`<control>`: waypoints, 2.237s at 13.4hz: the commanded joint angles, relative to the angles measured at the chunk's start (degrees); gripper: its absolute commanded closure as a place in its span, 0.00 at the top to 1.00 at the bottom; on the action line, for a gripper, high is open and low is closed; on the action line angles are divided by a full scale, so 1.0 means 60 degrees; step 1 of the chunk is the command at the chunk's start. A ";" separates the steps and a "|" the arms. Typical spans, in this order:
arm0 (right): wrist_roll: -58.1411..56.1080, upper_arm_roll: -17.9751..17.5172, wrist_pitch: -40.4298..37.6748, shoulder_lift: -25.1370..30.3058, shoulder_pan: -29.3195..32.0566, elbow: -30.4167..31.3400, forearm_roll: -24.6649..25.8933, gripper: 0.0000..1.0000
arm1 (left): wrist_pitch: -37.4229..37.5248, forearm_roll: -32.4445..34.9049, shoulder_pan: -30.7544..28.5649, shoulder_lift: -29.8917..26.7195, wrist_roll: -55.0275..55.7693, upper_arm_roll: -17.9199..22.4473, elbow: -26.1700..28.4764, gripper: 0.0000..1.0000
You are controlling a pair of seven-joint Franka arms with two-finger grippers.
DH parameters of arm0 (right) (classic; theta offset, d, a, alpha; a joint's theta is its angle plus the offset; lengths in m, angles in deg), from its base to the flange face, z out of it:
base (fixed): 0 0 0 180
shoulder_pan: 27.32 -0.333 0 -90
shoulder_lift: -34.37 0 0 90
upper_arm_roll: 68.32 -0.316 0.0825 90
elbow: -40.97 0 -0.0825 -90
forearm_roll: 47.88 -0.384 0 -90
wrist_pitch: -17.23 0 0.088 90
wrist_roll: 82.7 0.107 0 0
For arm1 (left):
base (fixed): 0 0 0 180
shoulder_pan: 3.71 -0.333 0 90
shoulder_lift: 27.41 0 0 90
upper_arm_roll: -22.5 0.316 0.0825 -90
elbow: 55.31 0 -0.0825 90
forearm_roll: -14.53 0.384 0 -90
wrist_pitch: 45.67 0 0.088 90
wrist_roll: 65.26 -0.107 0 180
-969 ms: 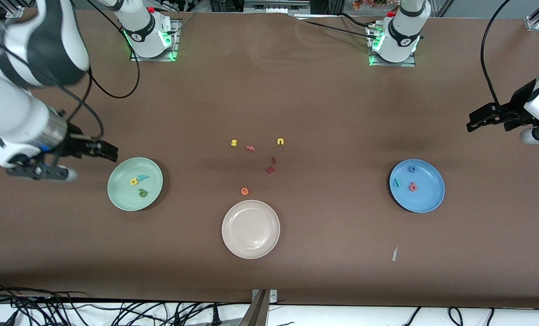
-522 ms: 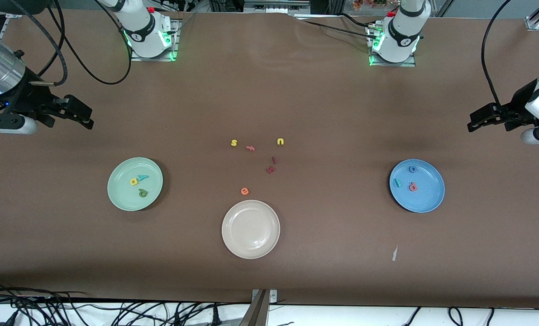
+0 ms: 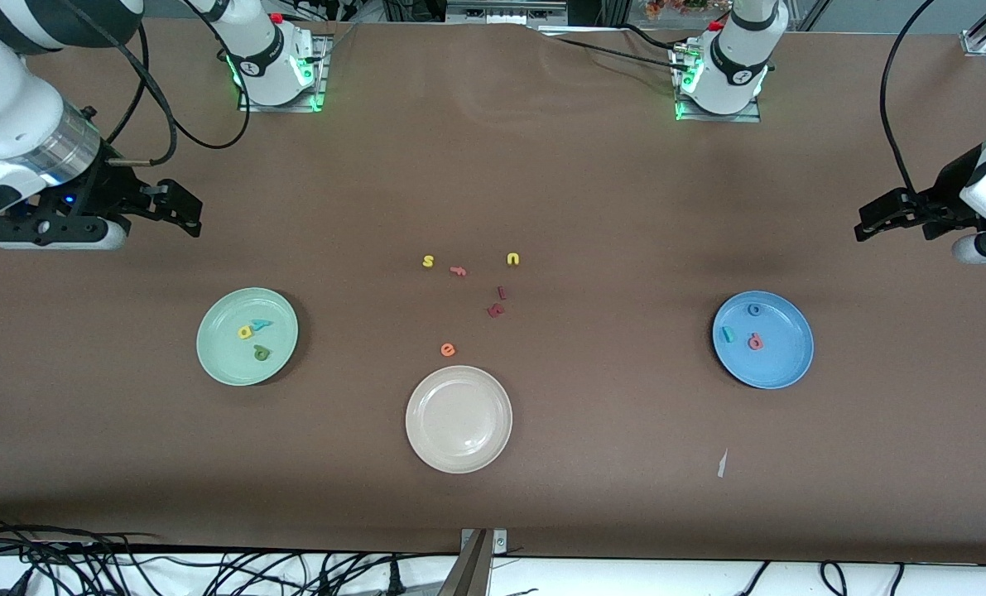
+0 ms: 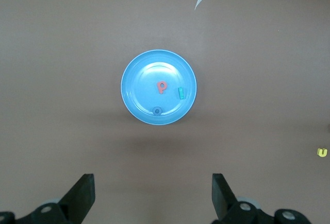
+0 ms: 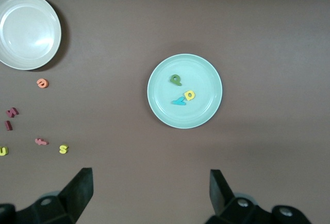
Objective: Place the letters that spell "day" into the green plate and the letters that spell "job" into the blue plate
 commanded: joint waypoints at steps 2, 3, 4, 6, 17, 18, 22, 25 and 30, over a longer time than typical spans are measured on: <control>0.0020 -0.0227 0.0125 0.0293 0.0227 0.0242 0.0110 1.00 | -0.0041 -0.0055 -0.0028 -0.0062 -0.0193 -0.0016 0.0029 1.00; 0.0020 -0.0213 0.0096 0.0279 0.0227 0.0257 0.0110 1.00 | -0.0041 -0.0070 -0.0028 -0.0062 -0.0193 -0.0016 0.0029 1.00; 0.0020 -0.0213 0.0066 0.0279 0.0242 0.0257 0.0110 1.00 | -0.0041 -0.0070 -0.0028 -0.0062 -0.0193 -0.0016 0.0029 1.00; 0.0020 -0.0213 0.0066 0.0279 0.0242 0.0257 0.0066 1.00 | -0.0055 -0.0085 -0.0013 -0.0062 -0.0193 -0.0016 0.0029 1.00; -0.0069 -0.0081 0.0314 0.0089 0.0242 0.0360 -0.0008 1.00 | 0.0018 -0.0202 -0.0043 -0.0077 -0.0208 -0.0016 -0.0059 1.00; -0.0068 -0.0095 0.0344 0.0030 0.0242 0.0360 0.0036 1.00 | 0.0032 -0.0202 -0.0057 -0.0092 -0.0208 -0.0016 -0.0059 1.00; -0.0083 -0.0110 0.0432 0.0030 0.0242 0.0360 0.0037 1.00 | 0.0047 -0.0202 -0.0057 -0.0121 -0.0208 -0.0016 -0.0059 1.00; -0.0083 -0.0110 0.0432 0.0030 0.0242 0.0345 0.0037 1.00 | 0.0178 -0.0202 -0.0057 -0.0165 -0.0411 -0.0002 -0.0073 1.00; -0.0097 -0.0110 0.0418 0.0030 0.0242 0.0272 0.0080 1.00 | 0.0208 -0.0202 -0.0116 -0.0209 -0.0676 0.0013 -0.0088 1.00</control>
